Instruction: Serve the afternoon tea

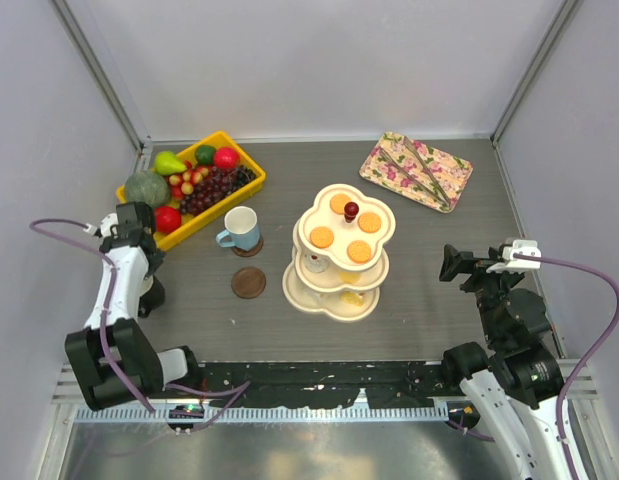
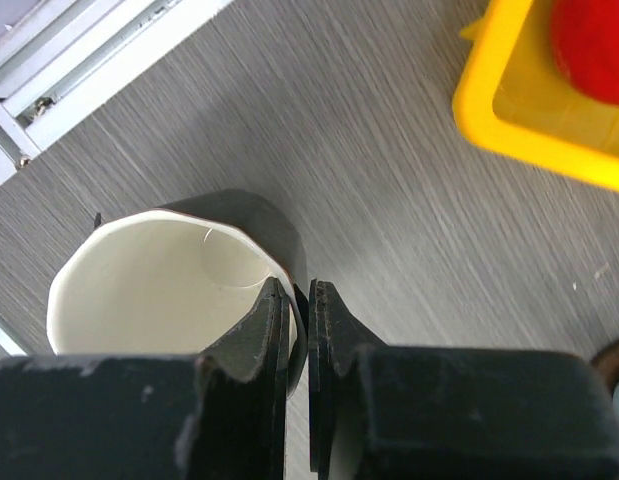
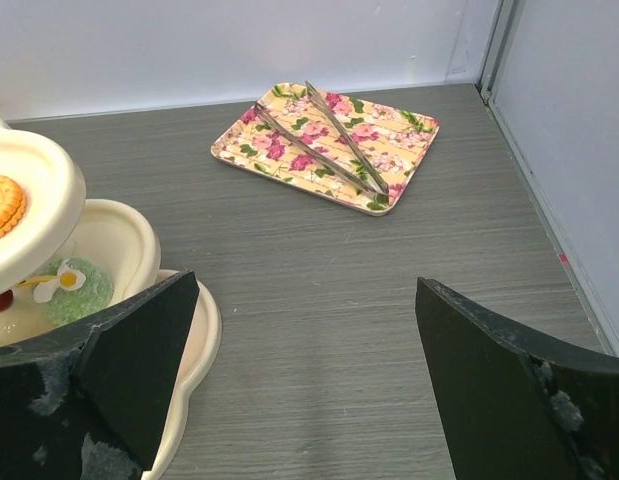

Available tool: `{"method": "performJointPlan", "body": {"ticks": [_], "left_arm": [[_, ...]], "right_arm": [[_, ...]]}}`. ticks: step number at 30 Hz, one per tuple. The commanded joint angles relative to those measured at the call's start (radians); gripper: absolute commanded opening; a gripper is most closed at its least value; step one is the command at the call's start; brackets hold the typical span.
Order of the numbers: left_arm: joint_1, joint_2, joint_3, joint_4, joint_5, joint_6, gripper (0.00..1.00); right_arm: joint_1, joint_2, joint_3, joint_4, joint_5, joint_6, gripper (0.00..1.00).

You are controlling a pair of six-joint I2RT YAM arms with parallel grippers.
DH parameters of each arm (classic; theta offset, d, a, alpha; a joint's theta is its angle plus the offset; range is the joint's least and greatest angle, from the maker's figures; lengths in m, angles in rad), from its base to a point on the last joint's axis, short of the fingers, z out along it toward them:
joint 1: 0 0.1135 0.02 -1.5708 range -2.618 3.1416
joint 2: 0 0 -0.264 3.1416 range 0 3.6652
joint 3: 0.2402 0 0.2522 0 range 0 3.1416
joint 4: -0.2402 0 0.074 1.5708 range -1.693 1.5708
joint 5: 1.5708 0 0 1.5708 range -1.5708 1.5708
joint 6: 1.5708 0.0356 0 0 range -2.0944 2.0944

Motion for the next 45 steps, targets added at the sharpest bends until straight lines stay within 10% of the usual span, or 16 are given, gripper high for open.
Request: {"method": "performJointPlan", "body": {"ticks": [1,26,45], "left_arm": [[-0.045,-0.145,-0.027,0.022,0.044,0.100,0.00],[-0.754,-0.254,0.053,-0.030,0.185,0.248,0.00],[-0.901,0.001,0.132,0.094,0.082,0.151,0.00]], "right_arm": [[0.005,-0.015,-0.001,0.056,0.016,0.008,0.97],[0.003,-0.086,-0.016,0.063,0.053,-0.003,0.97],[0.005,-0.096,-0.021,0.063,0.056,-0.007,0.97]]}}
